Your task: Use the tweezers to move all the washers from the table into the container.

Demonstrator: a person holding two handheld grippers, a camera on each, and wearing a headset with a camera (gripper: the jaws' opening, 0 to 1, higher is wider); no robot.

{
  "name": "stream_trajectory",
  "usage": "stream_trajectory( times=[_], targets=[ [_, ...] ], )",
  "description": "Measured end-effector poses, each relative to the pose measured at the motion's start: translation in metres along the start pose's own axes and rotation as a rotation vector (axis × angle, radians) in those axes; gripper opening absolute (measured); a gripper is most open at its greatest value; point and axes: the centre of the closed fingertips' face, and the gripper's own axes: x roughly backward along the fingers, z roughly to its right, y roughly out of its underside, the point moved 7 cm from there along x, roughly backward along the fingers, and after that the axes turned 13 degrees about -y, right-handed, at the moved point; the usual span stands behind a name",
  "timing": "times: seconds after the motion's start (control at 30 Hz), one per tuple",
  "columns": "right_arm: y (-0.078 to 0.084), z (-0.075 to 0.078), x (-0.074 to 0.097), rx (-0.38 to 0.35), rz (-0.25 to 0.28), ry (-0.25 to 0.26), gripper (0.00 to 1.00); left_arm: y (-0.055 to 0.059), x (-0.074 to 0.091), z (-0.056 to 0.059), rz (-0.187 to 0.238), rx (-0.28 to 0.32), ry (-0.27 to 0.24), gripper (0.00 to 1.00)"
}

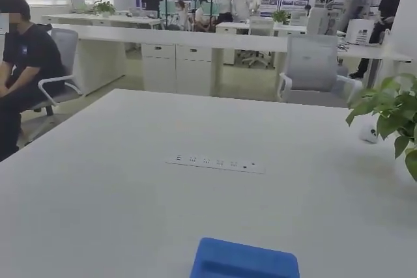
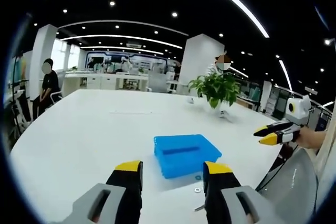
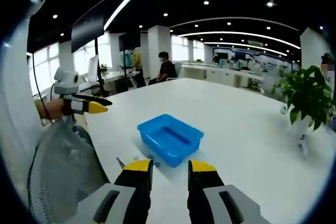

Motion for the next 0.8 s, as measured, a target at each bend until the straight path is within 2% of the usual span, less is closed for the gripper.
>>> stream_trajectory(
  times=[0.03,0.07,0.1,0.13,0.17,0.2,0.27,0.3,0.37,0.47,0.53,0.6,0.7,0.8],
  targets=[
    [-0.001,-0.002,-0.004,0.012,-0.009,-0.014,0.21,0.001,0.001,0.000,-0.012,-0.006,0.015,0.39],
    [-0.001,-0.006,-0.010,0.015,-0.029,-0.050,0.19,0.003,0.002,0.002,-0.034,-0.017,0.041,0.36],
    [-0.002,-0.008,-0.014,0.025,-0.032,-0.057,0.17,0.003,0.002,0.001,-0.029,-0.023,0.037,0.33],
    [-0.003,-0.010,-0.019,0.032,-0.038,-0.070,0.14,0.003,0.003,0.003,-0.028,-0.045,0.063,0.31],
    [-0.004,-0.011,-0.022,0.030,-0.041,-0.082,0.12,0.004,0.004,0.004,-0.038,-0.047,0.079,0.29],
    [-0.005,-0.015,-0.028,0.027,-0.042,-0.119,0.11,0.005,0.004,0.006,-0.046,-0.047,0.088,0.26],
    [-0.006,-0.018,-0.035,0.032,-0.051,-0.137,0.11,0.008,0.004,0.009,-0.073,-0.073,0.132,0.20],
    [-0.007,-0.020,-0.038,0.035,-0.059,-0.155,0.10,0.010,0.004,0.011,-0.101,-0.096,0.164,0.15],
    [-0.007,-0.022,-0.045,0.048,-0.074,-0.172,0.09,0.011,0.001,0.015,-0.117,-0.135,0.191,0.10],
    [-0.001,-0.025,-0.055,0.076,-0.139,-0.209,0.07,0.014,-0.003,0.018,-0.162,-0.204,0.235,0.02],
    [0.002,-0.027,-0.061,0.090,-0.171,-0.234,0.08,0.015,-0.007,0.022,-0.190,-0.244,0.275,0.00],
    [0.004,-0.028,-0.067,0.091,-0.172,-0.240,0.07,0.016,-0.012,0.024,-0.210,-0.269,0.297,0.00],
    [0.007,-0.032,-0.077,0.078,-0.183,-0.283,0.09,0.018,-0.018,0.026,-0.245,-0.292,0.332,0.00],
    [0.013,-0.035,-0.086,0.086,-0.226,-0.315,0.10,0.021,-0.026,0.029,-0.278,-0.309,0.364,0.00]
  ],
)
